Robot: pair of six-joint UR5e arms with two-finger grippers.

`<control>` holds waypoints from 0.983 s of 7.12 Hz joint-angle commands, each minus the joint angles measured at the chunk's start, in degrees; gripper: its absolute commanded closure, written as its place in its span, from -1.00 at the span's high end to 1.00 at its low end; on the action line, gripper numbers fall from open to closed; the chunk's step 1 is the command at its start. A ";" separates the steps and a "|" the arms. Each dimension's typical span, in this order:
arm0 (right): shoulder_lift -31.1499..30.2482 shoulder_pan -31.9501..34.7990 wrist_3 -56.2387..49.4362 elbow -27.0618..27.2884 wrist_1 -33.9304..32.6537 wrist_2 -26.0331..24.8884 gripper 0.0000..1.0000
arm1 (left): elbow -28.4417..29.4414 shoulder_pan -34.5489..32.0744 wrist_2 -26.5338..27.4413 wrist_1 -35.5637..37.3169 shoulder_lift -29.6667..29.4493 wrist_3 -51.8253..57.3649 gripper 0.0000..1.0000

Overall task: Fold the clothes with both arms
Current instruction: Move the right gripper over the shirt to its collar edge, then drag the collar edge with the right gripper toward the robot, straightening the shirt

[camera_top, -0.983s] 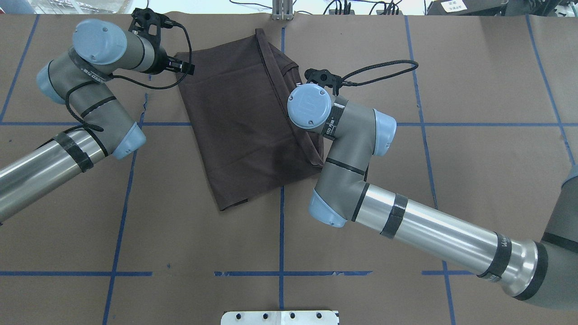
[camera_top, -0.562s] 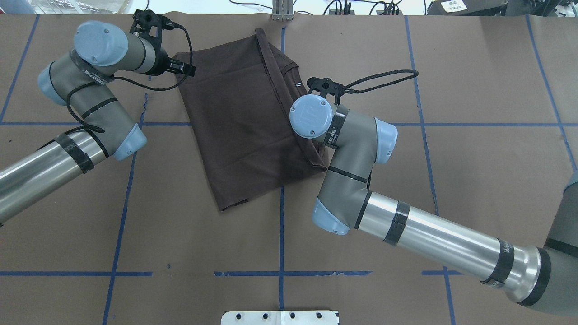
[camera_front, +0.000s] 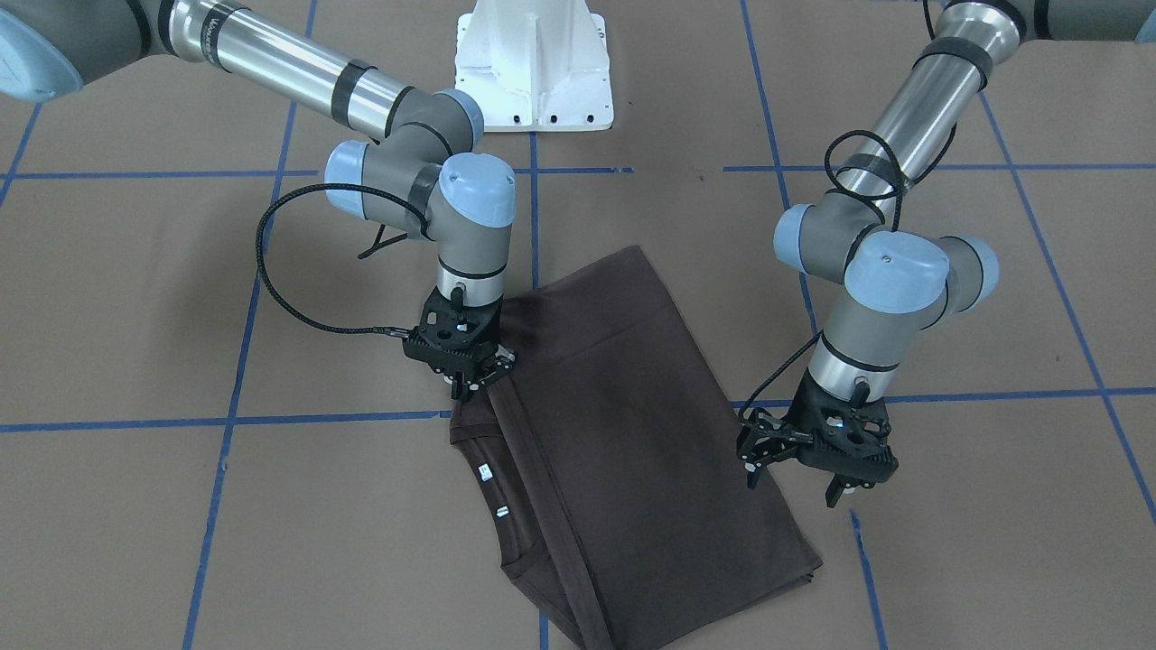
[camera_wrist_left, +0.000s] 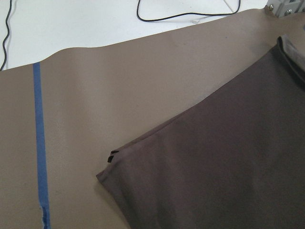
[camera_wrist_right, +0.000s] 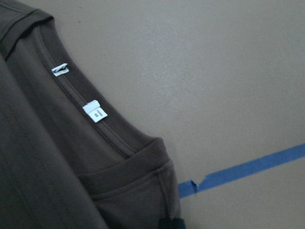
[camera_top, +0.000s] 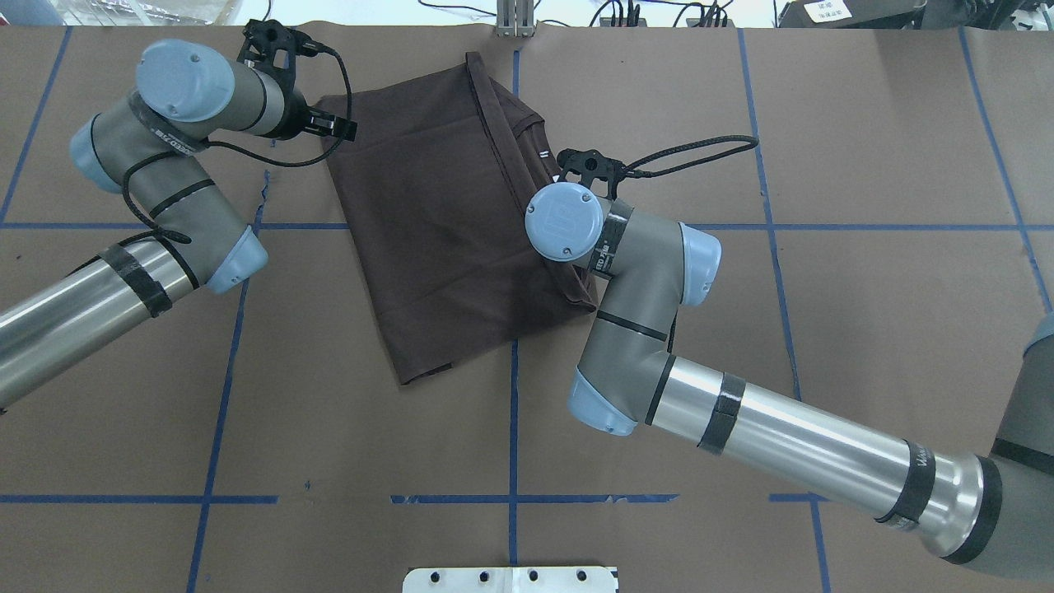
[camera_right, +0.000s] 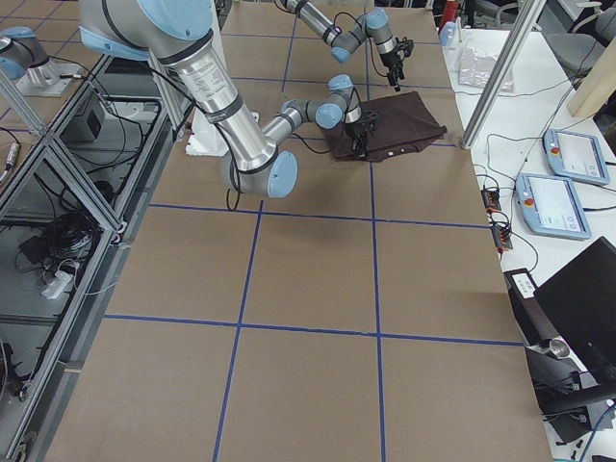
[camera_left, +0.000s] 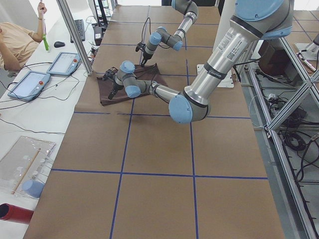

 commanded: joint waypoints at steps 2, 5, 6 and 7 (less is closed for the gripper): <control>-0.20 -0.11 -0.07 0.89 -0.36 -0.27 -1.00 | -0.07 0.27 0.00 0.00 -0.02 -0.92 1.00; -6.33 -3.34 0.55 15.24 -8.83 -0.62 -1.00 | -0.07 0.71 0.00 -0.09 -0.20 -1.45 1.00; -9.05 -6.76 0.98 21.92 -12.54 -2.89 -1.00 | -0.07 0.80 0.00 -0.09 -0.29 -2.15 1.00; -12.39 -10.45 2.55 26.69 -12.83 -5.78 -1.00 | -0.16 1.23 0.00 -0.17 -0.37 -2.24 1.00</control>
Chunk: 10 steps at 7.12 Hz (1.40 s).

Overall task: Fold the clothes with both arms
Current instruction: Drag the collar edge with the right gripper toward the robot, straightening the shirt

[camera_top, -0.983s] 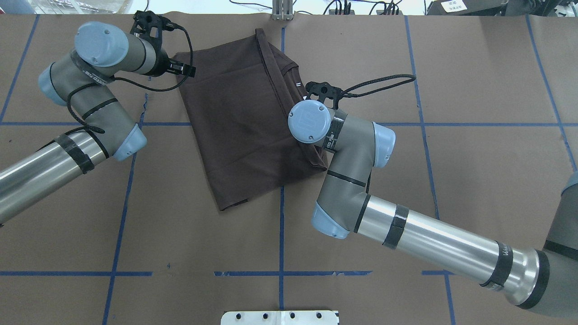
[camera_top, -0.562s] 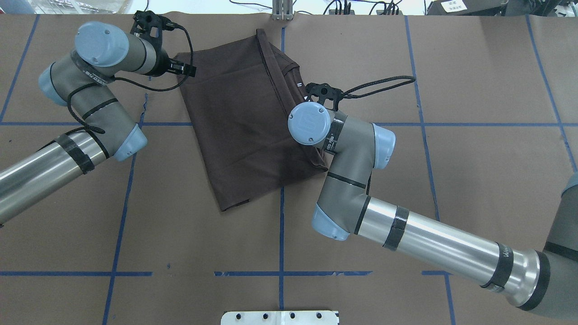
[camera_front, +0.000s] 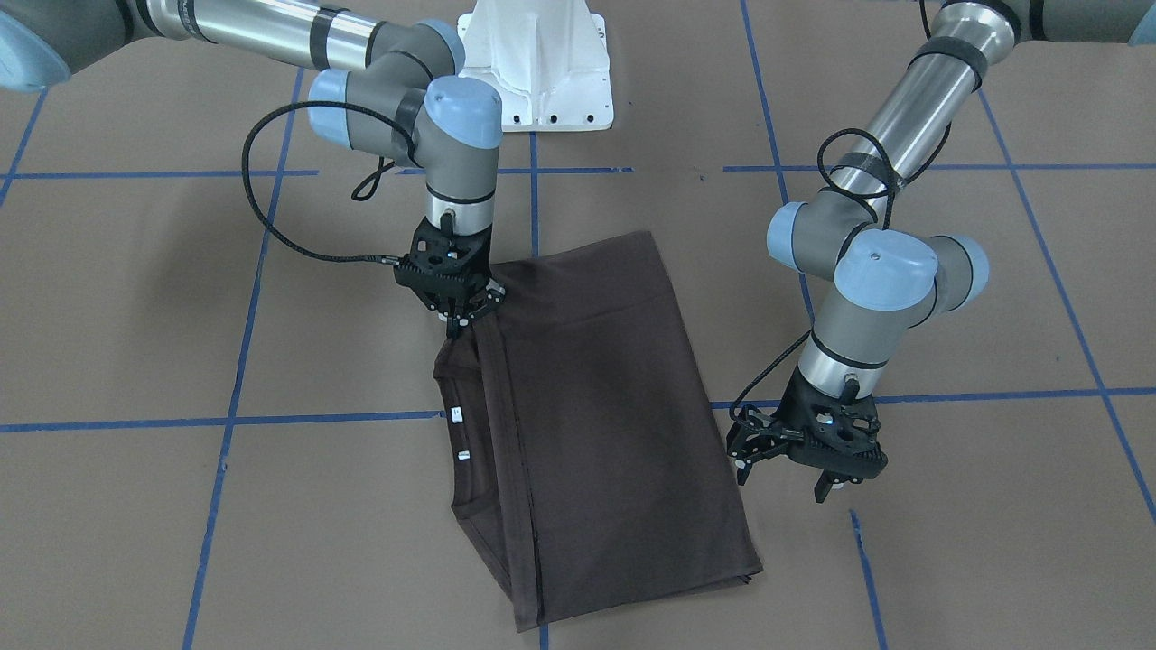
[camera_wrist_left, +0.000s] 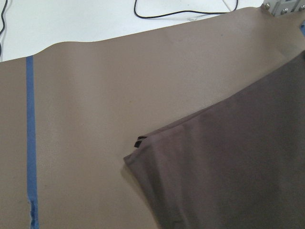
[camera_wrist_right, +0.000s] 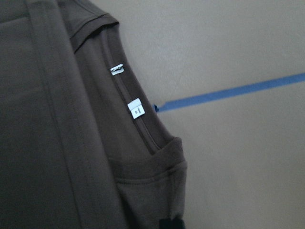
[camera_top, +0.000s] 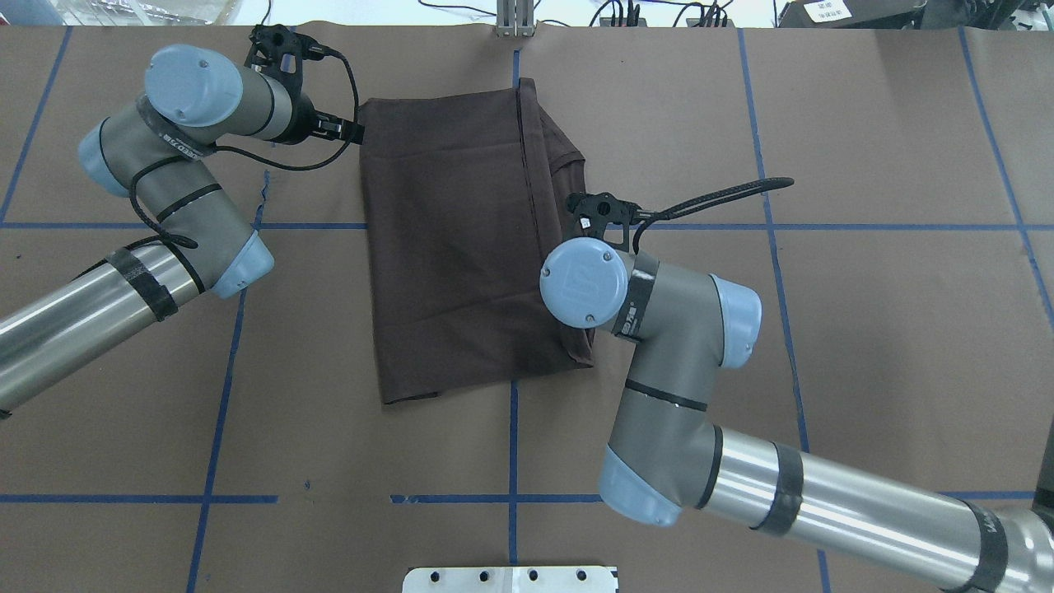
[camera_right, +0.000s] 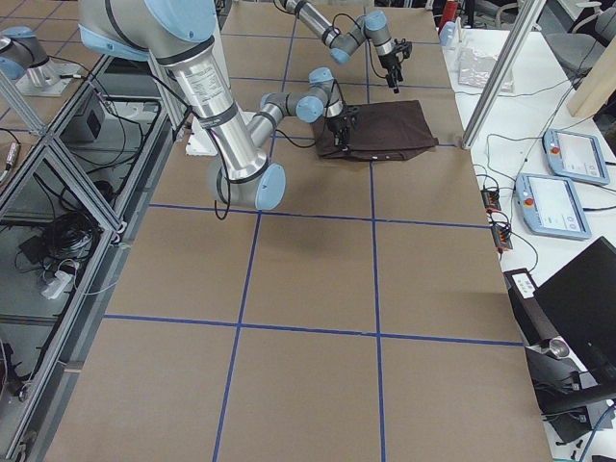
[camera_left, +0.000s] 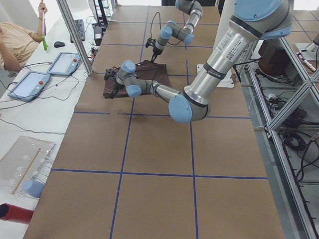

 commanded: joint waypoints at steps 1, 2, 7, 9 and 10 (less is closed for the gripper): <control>-6.93 -7.37 2.56 10.30 -2.33 -5.60 -1.00 | -0.15 1.01 0.00 -0.16 -0.11 -1.38 1.00; -9.65 -9.14 2.57 11.81 -2.24 -7.28 -1.00 | -0.76 1.71 0.00 -0.16 -0.11 -2.61 1.00; -12.93 -7.85 -2.26 12.96 -1.63 -7.21 0.98 | -5.14 2.95 -0.35 0.89 1.02 -2.97 1.00; -13.11 -7.75 -2.17 20.24 -1.72 -4.85 1.00 | -16.34 3.30 -5.87 0.81 8.11 -9.35 1.00; -13.28 -8.10 -2.17 20.61 -1.72 -4.92 1.00 | -21.02 5.31 -5.54 0.81 11.19 -12.26 1.00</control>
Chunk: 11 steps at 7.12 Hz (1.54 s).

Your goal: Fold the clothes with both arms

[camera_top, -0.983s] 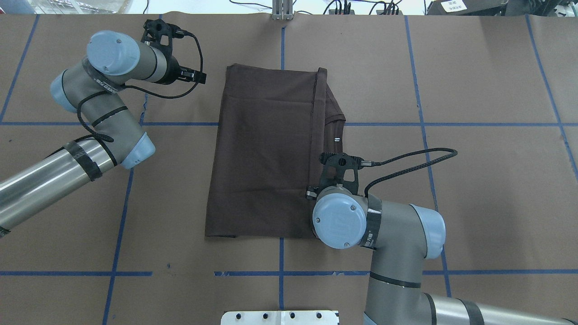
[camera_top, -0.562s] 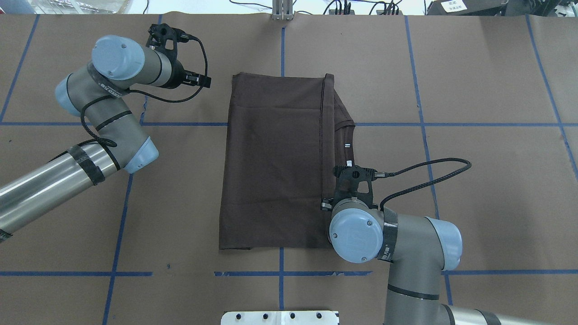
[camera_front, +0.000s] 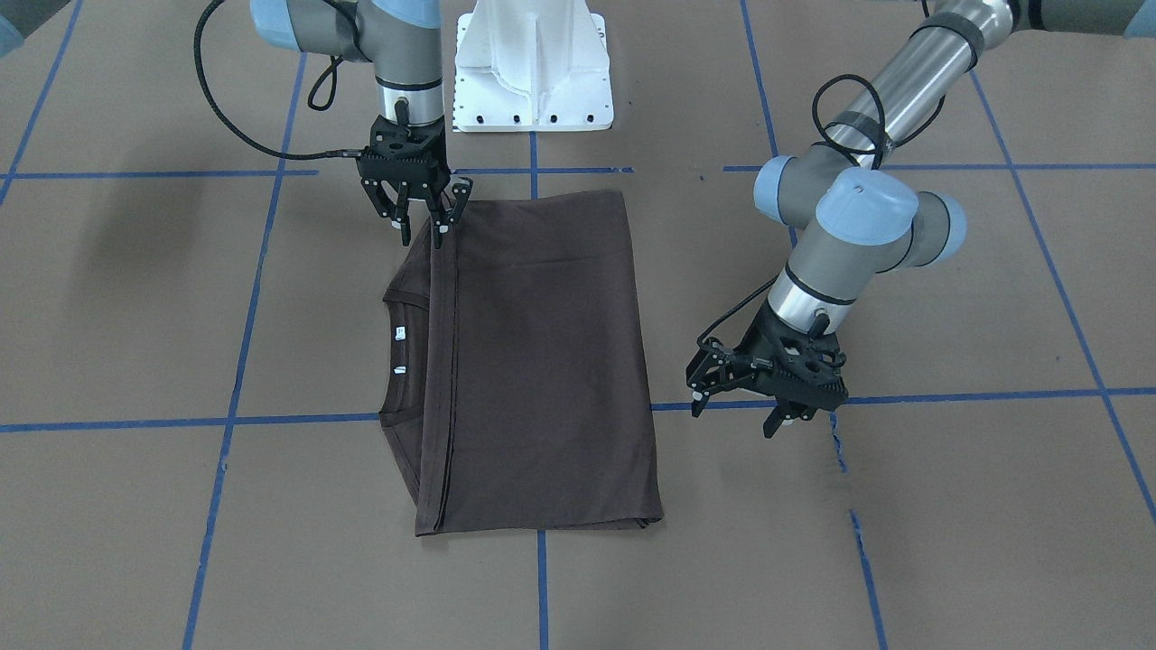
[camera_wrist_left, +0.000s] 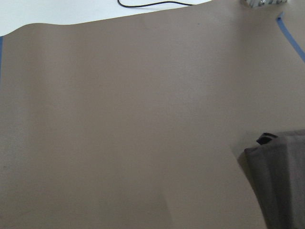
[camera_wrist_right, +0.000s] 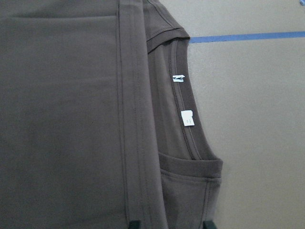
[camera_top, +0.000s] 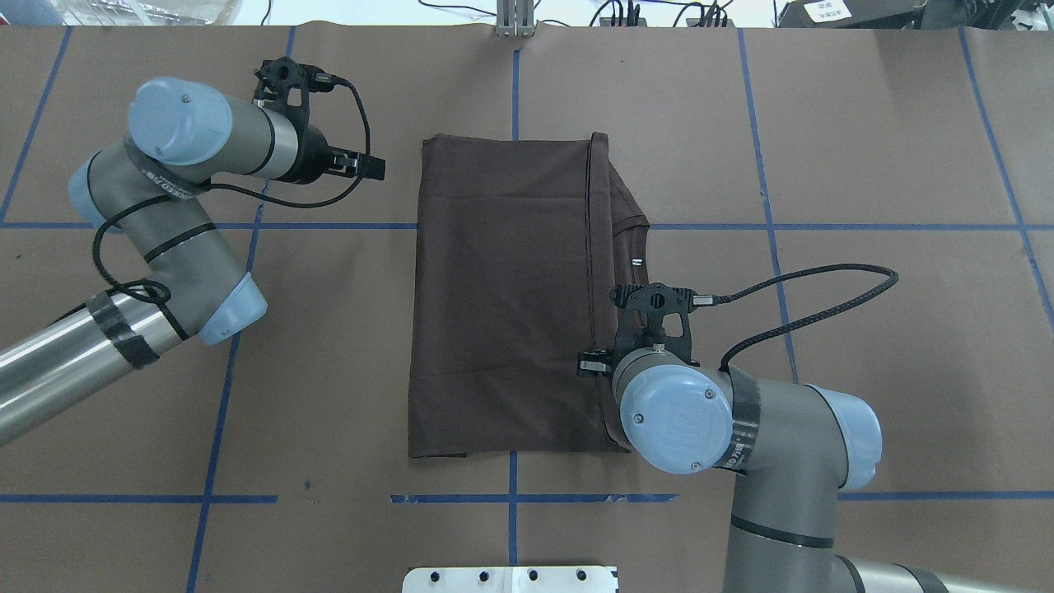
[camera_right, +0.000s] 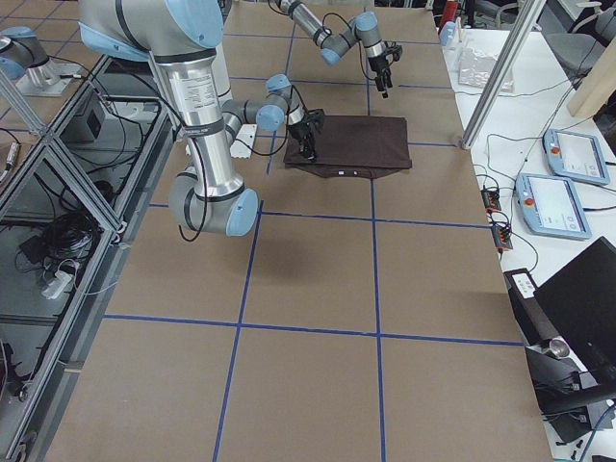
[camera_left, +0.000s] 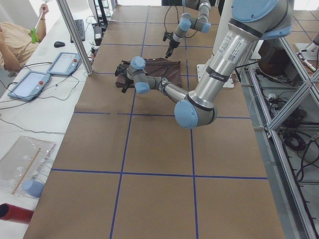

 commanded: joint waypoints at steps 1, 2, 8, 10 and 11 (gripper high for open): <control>-0.16 -2.40 0.07 1.83 -0.35 -0.20 1.00 | -7.09 2.13 -0.65 0.01 4.50 -3.99 1.00; -0.16 -6.07 -0.19 1.23 -0.71 -3.94 0.63 | -7.01 2.13 -0.65 0.01 4.59 -4.08 1.00; -2.79 -9.45 -12.04 0.43 -0.62 -4.95 -0.42 | -6.74 2.22 -0.74 0.01 4.68 -4.08 1.00; -2.62 -9.54 -12.06 0.52 -0.53 -4.43 -0.40 | -6.65 2.22 -0.65 0.01 4.68 -4.08 1.00; -2.44 -9.80 -12.06 0.69 -0.36 -4.33 -0.39 | -6.57 2.31 -0.65 0.01 4.68 -4.08 1.00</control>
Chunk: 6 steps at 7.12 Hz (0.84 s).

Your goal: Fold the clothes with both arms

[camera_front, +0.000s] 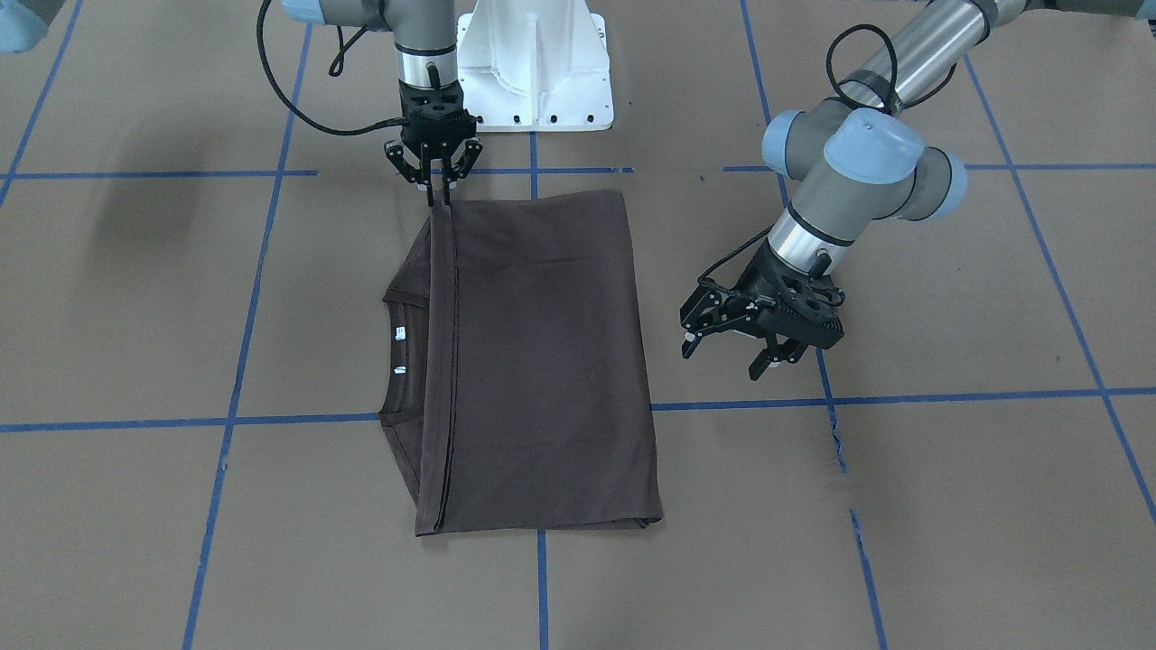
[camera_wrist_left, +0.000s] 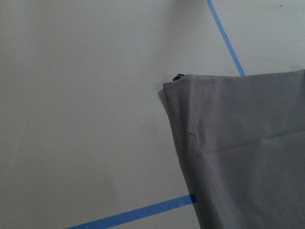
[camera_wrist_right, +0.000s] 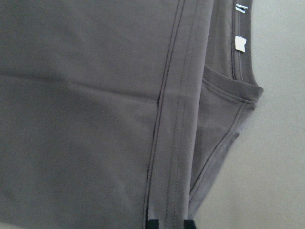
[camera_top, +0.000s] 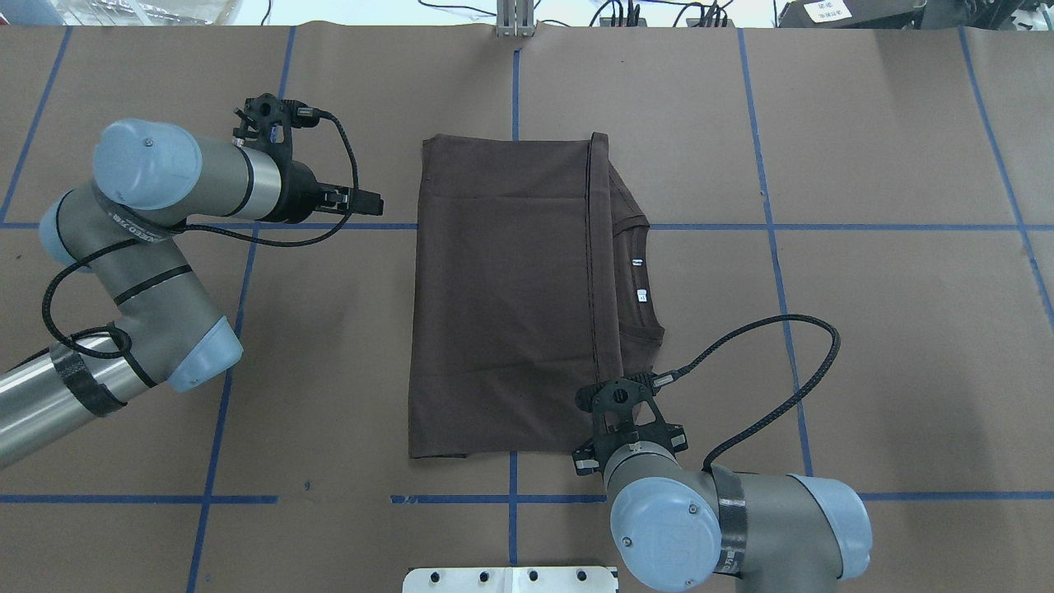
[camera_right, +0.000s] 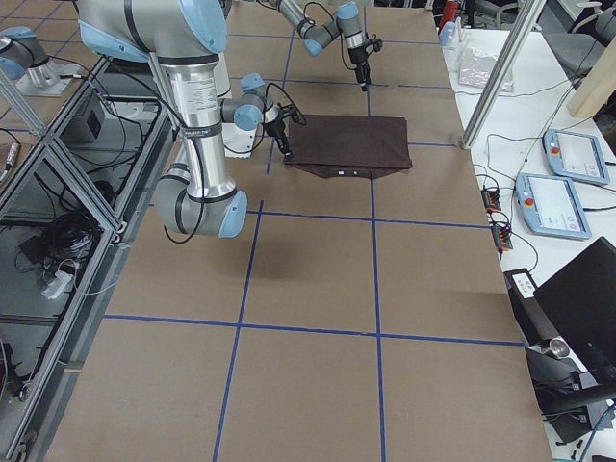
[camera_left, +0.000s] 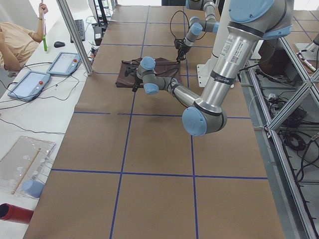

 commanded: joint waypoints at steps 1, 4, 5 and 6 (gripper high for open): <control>0.57 -0.21 -0.06 0.31 0.16 0.28 -0.39 | 0.09 0.06 0.12 0.00 0.03 0.00 1.00; -0.13 -0.47 -0.06 0.05 0.25 0.55 -0.39 | 0.18 0.41 0.20 0.00 0.03 -0.26 1.00; -0.13 -0.56 -0.06 -0.04 0.25 0.37 -0.64 | 0.18 0.41 0.21 0.00 0.03 -0.26 1.00; -0.22 -0.65 0.38 -0.13 0.16 0.02 -1.00 | 0.18 0.41 0.21 0.00 0.03 -0.35 1.00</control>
